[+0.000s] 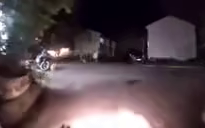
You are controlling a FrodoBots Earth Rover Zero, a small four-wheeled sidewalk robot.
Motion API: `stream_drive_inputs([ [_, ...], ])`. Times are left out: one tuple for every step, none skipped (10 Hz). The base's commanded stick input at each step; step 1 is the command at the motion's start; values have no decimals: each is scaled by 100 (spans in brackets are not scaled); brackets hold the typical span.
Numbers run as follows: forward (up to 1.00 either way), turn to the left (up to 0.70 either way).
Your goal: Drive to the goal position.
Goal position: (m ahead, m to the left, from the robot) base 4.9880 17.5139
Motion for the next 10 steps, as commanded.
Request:
stream_drive_inputs([
  [100, 2],
  [100, 17],
  [100, 5],
  [100, 0],
  [100, 0],
  [100, 0],
  [100, 0],
  [100, 0],
  [100, 0],
  [100, 0],
])
